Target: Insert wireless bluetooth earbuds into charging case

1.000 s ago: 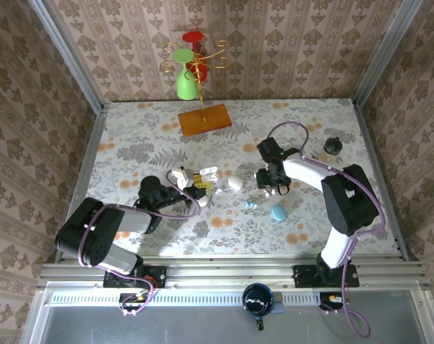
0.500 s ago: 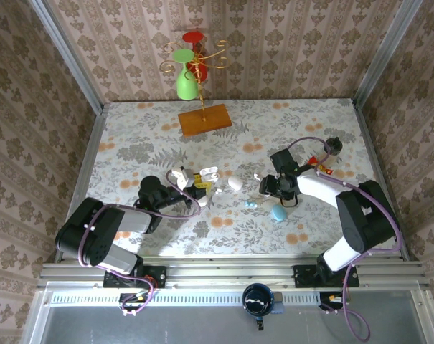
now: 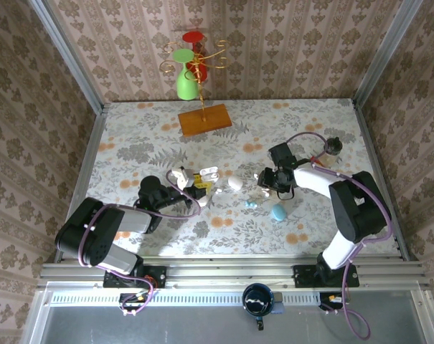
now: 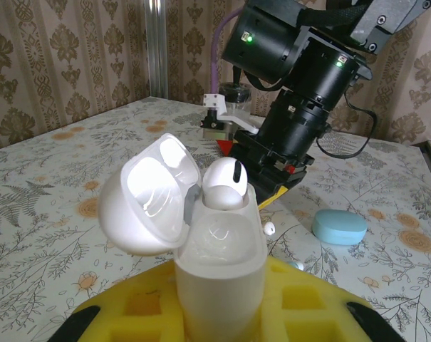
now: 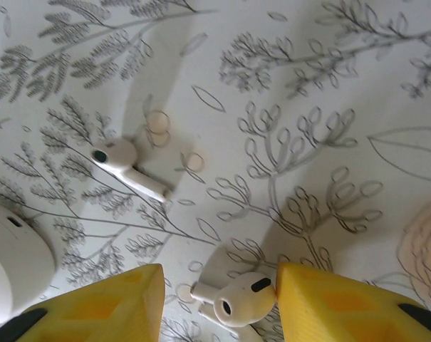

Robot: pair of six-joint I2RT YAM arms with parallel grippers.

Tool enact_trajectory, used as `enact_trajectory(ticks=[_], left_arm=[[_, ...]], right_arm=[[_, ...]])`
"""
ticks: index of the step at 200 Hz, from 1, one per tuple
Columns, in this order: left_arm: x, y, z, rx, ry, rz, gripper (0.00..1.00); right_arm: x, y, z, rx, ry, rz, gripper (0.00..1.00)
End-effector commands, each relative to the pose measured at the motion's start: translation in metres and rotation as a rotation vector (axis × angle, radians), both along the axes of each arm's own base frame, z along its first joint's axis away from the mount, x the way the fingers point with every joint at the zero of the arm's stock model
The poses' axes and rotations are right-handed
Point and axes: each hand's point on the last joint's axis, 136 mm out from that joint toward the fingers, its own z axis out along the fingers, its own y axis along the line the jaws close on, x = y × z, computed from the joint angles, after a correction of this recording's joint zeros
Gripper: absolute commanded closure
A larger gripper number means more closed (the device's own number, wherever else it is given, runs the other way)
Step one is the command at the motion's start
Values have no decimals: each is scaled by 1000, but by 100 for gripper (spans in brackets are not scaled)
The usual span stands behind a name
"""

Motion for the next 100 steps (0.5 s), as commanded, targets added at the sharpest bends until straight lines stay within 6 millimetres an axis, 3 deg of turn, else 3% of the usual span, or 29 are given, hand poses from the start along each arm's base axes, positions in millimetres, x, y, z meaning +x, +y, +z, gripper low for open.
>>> enact_trajectory(ticks=[1, 62, 83, 100], left_arm=[[-4, -1, 12, -23, -54, -18, 100], [0, 4, 10, -20, -54, 20, 100], [1, 5, 10, -18, -55, 30, 100], [1, 5, 10, -19, -52, 31, 100]], right_arm=[[12, 8, 2, 24, -5, 21, 54], [22, 31, 7, 88, 23, 118, 56], [27, 21, 20, 29, -14, 112, 56], [26, -1, 28, -48, -79, 31, 51]])
